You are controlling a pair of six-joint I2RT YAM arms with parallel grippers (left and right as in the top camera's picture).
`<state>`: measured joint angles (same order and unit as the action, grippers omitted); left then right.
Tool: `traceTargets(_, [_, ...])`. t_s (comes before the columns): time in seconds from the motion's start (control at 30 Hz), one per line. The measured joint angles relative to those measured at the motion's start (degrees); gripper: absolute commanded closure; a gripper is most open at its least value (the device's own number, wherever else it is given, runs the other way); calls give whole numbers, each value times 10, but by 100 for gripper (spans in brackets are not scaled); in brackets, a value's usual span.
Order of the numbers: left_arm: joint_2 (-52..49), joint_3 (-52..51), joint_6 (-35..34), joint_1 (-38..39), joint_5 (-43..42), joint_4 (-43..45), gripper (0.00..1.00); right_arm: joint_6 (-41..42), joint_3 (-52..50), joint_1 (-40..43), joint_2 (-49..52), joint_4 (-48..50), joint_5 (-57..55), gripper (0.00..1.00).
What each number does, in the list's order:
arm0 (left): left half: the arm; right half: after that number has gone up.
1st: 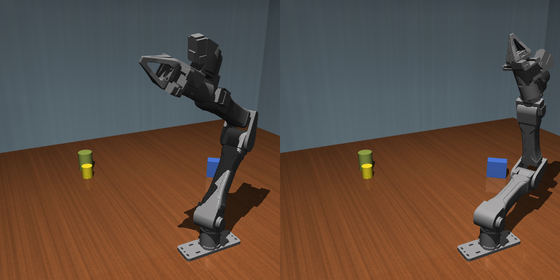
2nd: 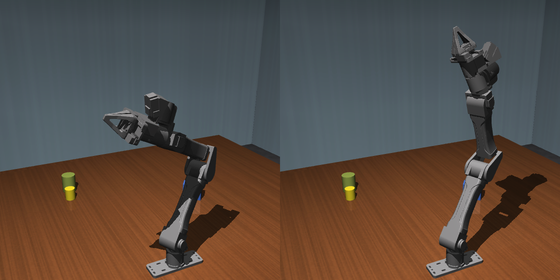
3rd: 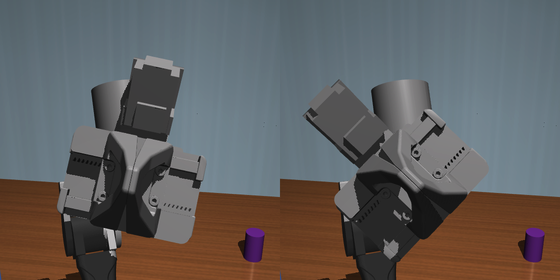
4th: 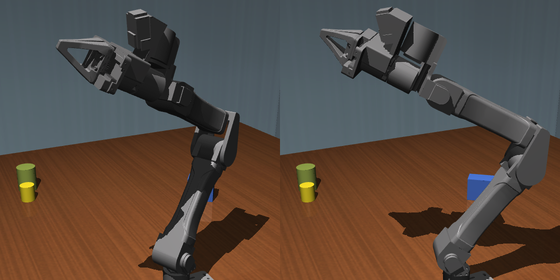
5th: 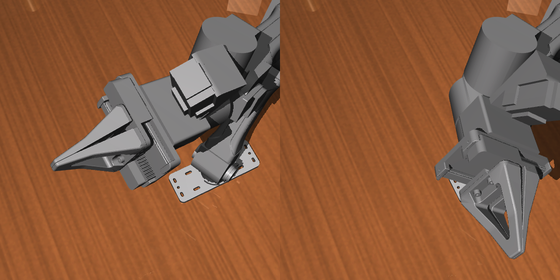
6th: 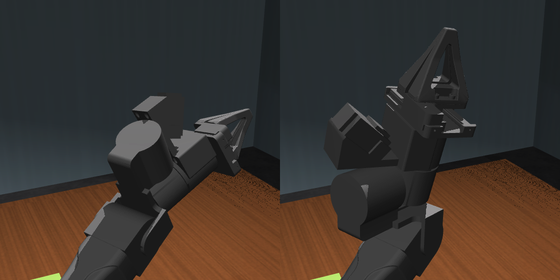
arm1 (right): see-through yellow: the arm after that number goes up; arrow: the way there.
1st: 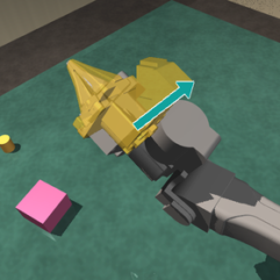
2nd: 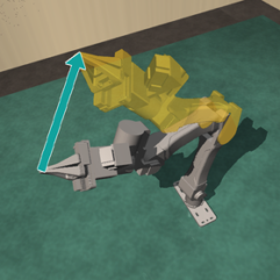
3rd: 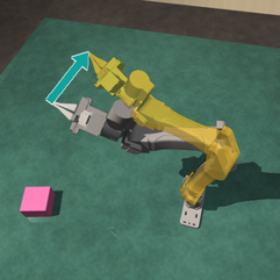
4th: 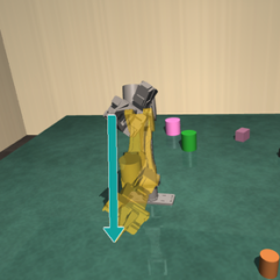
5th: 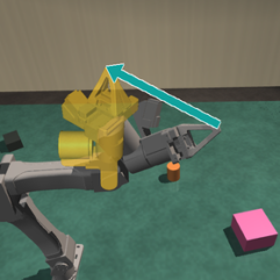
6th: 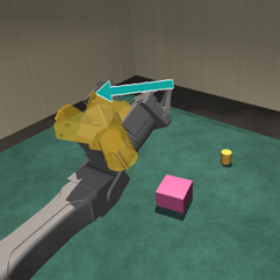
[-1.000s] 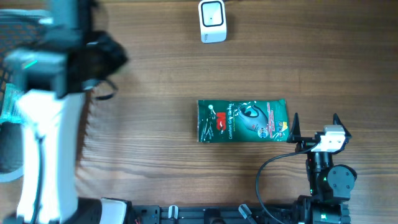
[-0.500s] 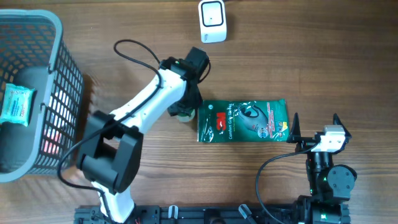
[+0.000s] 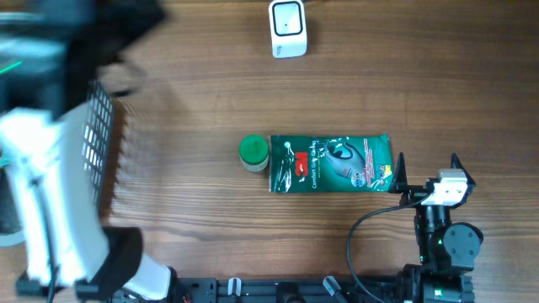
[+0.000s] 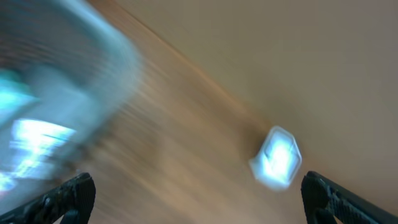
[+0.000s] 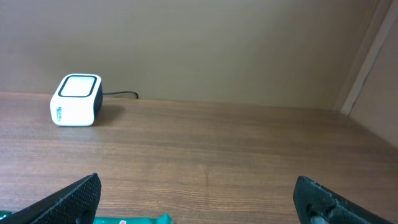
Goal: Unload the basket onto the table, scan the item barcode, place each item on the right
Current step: 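Set the jar upright beside the pouch and release, then grasp the white Hansaplast box in the basket with the left gripper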
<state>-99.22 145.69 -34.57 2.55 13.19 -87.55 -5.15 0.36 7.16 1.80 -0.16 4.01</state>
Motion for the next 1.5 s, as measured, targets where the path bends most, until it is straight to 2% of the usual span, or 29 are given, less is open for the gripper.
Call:
traceTargets(0.1, [11, 22, 0, -240, -28, -47, 0, 0, 0, 0, 0, 0, 0, 0])
traceTargets(0.13, [-1, 16, 0, -290, -50, -56, 0, 0, 0, 0, 0, 0, 0, 0])
traceTargets(0.23, [-84, -42, 17, -414, -144, -77, 0, 0, 0, 0, 1, 0, 0, 0])
traceTargets(0.3, [-127, -83, 49, -437, -172, -72, 0, 0, 0, 0, 1, 0, 0, 0])
traceTargets(0.37, [-173, -141, 104, -437, -188, -61, 1, 0, 0, 0, 1, 0, 0, 0])
traceTargets(0.47, [-197, -223, 149, -415, -176, 2, 0, 0, 0, 0, 1, 0, 0, 0])
traceTargets(0.73, [-222, -423, 210, -332, -96, 174, 0, 0, 0, 0, 1, 0, 0, 0])
traceTargets(1.03, [-220, -531, 225, -327, -89, 265, 0, 0, 0, 0, 1, 0, 0, 0])
traceTargets(1.07, [-218, -538, 226, -329, -96, 273, 5, 0, 0, 0, 1, 0, 0, 0])
traceTargets(1.17, [-210, -553, 231, -331, -112, 287, 35, 0, 0, 0, 1, 0, 0, 0])
traceTargets(1.2, [-210, -555, 233, -330, -117, 288, 39, 0, 0, 0, 1, 0, 0, 0])
traceTargets(1.37, [-209, -551, 232, -328, -100, 271, 40, 0, 0, 0, 1, 0, 0, 0])
traceTargets(1.5, [-215, -493, 227, -329, -78, 181, 40, 0, 0, 0, 1, 0, 0, 0])
